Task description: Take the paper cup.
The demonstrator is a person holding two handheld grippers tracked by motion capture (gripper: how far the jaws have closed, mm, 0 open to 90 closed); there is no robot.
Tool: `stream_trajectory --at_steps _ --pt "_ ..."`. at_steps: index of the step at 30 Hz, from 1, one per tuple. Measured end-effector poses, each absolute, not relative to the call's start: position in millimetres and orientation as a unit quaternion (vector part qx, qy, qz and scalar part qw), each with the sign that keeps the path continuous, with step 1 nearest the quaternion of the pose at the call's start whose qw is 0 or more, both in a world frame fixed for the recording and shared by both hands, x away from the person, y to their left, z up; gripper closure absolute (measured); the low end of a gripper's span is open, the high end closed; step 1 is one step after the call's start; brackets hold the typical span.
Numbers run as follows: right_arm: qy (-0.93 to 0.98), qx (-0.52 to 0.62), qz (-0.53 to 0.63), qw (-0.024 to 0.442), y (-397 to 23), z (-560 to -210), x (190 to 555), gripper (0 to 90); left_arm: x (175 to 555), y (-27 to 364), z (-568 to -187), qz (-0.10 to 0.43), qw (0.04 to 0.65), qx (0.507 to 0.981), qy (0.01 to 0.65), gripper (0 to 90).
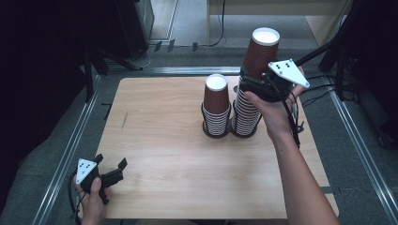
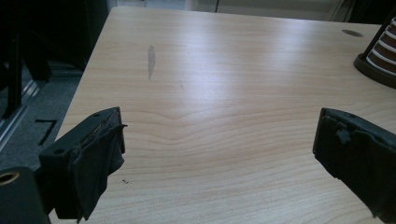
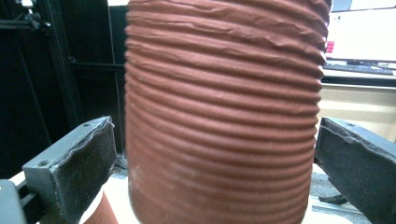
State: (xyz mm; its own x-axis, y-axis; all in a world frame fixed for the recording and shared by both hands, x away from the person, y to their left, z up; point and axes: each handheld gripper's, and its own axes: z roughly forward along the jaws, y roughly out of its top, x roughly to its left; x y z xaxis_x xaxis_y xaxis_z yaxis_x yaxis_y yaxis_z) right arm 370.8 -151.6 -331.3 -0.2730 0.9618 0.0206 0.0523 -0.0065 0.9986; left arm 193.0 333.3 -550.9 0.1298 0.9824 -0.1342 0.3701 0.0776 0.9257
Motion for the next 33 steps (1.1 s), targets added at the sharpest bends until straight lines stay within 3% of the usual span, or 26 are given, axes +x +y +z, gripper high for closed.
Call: stream_trajectory --at_steps 6,9,33 --pt "0.573 0.455 0.547 0.406 -150.1 -332.0 380.0 1.3 193.1 332.3 -551.0 0.334 0.459 0.595 0.568 2.5" --pt "0.582 0.449 0.544 0.405 -147.5 -333.4 382.8 6.9 193.0 332.5 -551.0 0.334 0.459 0.595 0.568 2.5" --pt "0.578 0.45 0.544 0.41 -146.3 -326.3 383.5 10.1 193.0 332.6 -551.0 0.331 0.462 0.597 0.566 2.5"
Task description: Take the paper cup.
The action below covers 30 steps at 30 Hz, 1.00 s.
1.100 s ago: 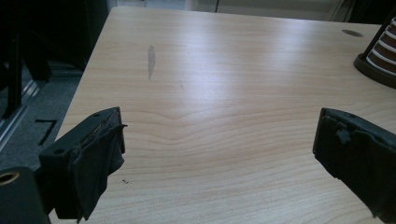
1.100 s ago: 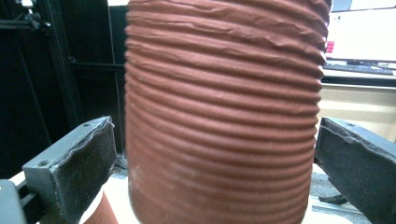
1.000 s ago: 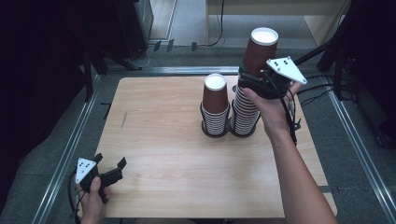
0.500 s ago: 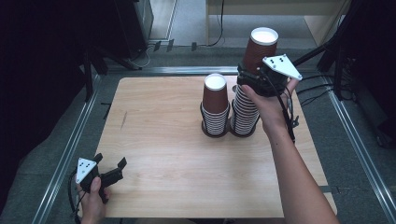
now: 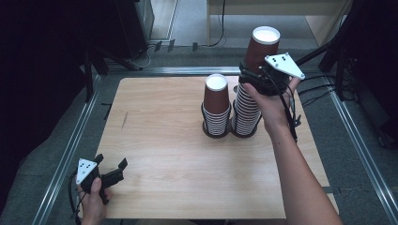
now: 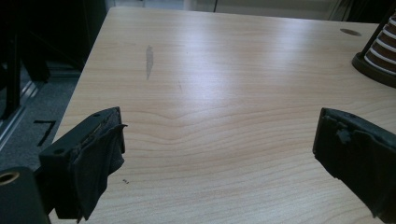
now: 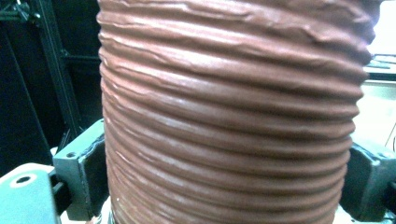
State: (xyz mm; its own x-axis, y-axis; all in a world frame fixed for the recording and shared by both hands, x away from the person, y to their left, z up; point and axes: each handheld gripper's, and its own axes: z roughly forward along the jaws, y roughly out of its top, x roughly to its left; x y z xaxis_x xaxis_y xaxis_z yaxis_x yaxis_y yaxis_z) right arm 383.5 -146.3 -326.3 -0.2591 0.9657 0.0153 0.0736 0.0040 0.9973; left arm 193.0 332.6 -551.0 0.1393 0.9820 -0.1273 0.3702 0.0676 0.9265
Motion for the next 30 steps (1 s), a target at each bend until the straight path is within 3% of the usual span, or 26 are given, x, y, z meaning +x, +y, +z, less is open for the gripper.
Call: stream_trajectory --at_steps 30 --pt "0.551 0.411 0.56 0.461 -140.9 -285.2 377.8 11.5 193.2 332.8 -551.1 0.326 0.465 0.6 0.564 2.5"
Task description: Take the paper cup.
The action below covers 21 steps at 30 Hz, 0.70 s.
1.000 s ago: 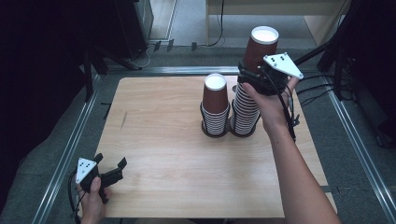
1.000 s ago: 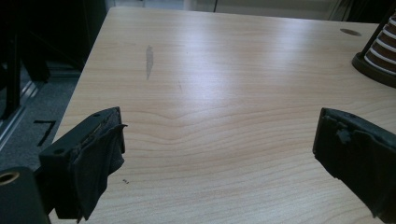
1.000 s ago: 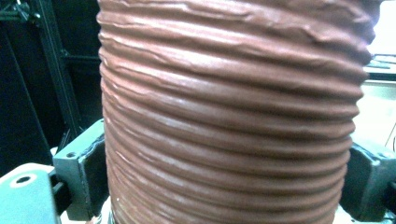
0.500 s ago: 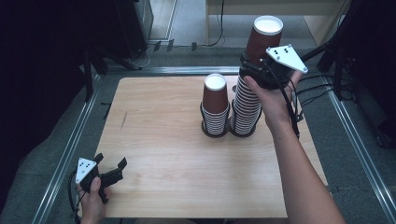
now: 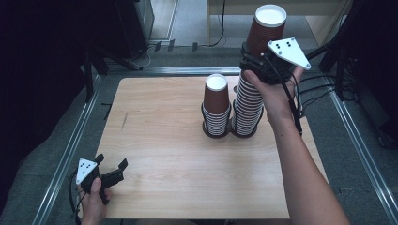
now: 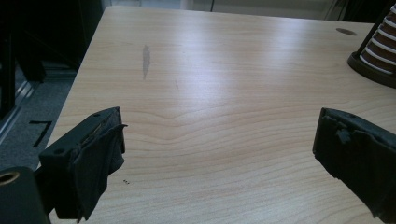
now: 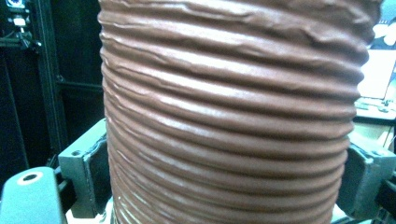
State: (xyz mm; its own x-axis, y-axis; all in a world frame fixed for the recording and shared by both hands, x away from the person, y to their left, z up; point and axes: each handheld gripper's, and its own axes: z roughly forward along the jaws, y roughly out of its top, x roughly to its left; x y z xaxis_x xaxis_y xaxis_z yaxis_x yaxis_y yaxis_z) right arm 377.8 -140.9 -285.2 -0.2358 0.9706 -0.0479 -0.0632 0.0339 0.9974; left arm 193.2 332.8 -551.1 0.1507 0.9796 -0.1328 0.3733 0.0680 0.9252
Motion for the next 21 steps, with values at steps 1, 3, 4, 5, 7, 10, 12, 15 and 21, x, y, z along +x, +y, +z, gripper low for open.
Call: stream_trajectory --at_steps 1,3,4,5,7,10,12,15,21 --pt "0.549 0.409 0.562 0.464 -140.9 -284.1 377.3 11.6 193.2 332.8 -551.1 0.326 0.465 0.6 0.564 2.5" --pt "0.548 0.406 0.564 0.466 -141.0 -282.3 376.3 11.6 193.1 332.8 -551.1 0.326 0.465 0.6 0.564 2.5" --pt "0.547 0.403 0.565 0.468 -141.3 -281.2 376.1 11.6 193.2 332.7 -551.1 0.326 0.465 0.6 0.564 2.5" --pt "0.547 0.404 0.565 0.467 -141.1 -279.5 375.7 11.6 193.1 332.6 -551.1 0.326 0.464 0.6 0.564 2.5" --pt "0.545 0.404 0.567 0.467 -141.2 -276.4 375.0 11.6 193.1 332.6 -551.1 0.326 0.465 0.6 0.564 2.5" --pt "0.542 0.399 0.572 0.47 -139.9 -269.5 373.3 11.6 193.1 332.6 -551.0 0.326 0.464 0.6 0.564 2.5" --pt "0.542 0.398 0.573 0.469 -139.1 -268.0 372.5 11.7 193.1 332.6 -551.0 0.326 0.465 0.6 0.564 2.5" --pt "0.538 0.393 0.578 0.471 -136.7 -264.9 370.4 11.7 193.1 332.6 -551.0 0.325 0.465 0.6 0.564 2.5" --pt "0.539 0.389 0.579 0.474 -133.5 -261.3 369.4 11.7 193.1 332.8 -551.0 0.325 0.465 0.6 0.563 2.5"
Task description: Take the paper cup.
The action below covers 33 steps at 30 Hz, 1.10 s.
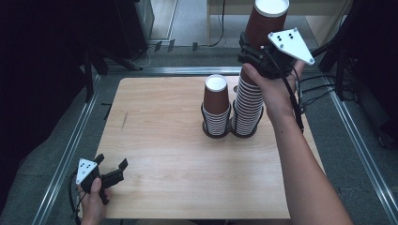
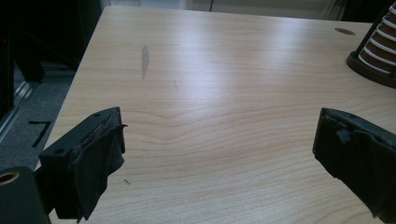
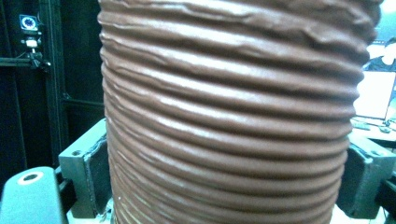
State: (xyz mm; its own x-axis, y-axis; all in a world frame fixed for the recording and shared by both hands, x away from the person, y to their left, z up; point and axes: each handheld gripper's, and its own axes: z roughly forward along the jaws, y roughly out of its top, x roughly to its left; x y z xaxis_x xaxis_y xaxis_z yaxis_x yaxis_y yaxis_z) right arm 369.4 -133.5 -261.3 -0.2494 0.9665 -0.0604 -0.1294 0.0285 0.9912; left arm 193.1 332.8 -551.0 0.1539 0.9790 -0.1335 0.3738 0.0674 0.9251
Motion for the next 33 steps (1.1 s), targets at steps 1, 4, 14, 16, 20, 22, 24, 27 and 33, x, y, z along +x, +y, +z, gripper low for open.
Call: stream_trajectory --at_steps 1,4,14,16,20,22,24,27,33 --pt "0.538 0.388 0.579 0.473 -132.8 -260.5 369.1 11.7 193.1 332.8 -551.0 0.325 0.465 0.6 0.563 2.5" --pt "0.538 0.383 0.58 0.476 -130.5 -255.7 368.1 11.7 193.2 332.8 -551.1 0.325 0.465 0.6 0.563 2.5" --pt "0.543 0.365 0.593 0.47 -116.1 -249.9 361.0 11.7 193.0 332.7 -551.0 0.325 0.466 0.601 0.563 2.5" --pt "0.543 0.363 0.596 0.468 -112.2 -250.6 360.2 11.7 193.1 332.7 -551.0 0.325 0.466 0.601 0.563 2.6" --pt "0.552 0.358 0.596 0.461 -101.5 -254.4 359.2 11.7 193.2 332.7 -551.0 0.325 0.465 0.602 0.562 2.5" --pt "0.554 0.355 0.598 0.457 -96.5 -256.0 358.5 11.7 193.2 332.7 -551.0 0.325 0.465 0.602 0.562 2.5" --pt "0.556 0.353 0.6 0.453 -90.9 -257.7 357.4 11.7 193.2 332.7 -551.0 0.324 0.466 0.601 0.562 2.5" --pt "0.563 0.347 0.603 0.447 -82.1 -260.3 355.2 11.6 193.2 332.8 -551.0 0.324 0.466 0.601 0.562 2.5" --pt "0.572 0.334 0.61 0.435 -67.2 -266.3 349.5 11.6 193.2 333.0 -550.9 0.323 0.467 0.602 0.561 2.6"
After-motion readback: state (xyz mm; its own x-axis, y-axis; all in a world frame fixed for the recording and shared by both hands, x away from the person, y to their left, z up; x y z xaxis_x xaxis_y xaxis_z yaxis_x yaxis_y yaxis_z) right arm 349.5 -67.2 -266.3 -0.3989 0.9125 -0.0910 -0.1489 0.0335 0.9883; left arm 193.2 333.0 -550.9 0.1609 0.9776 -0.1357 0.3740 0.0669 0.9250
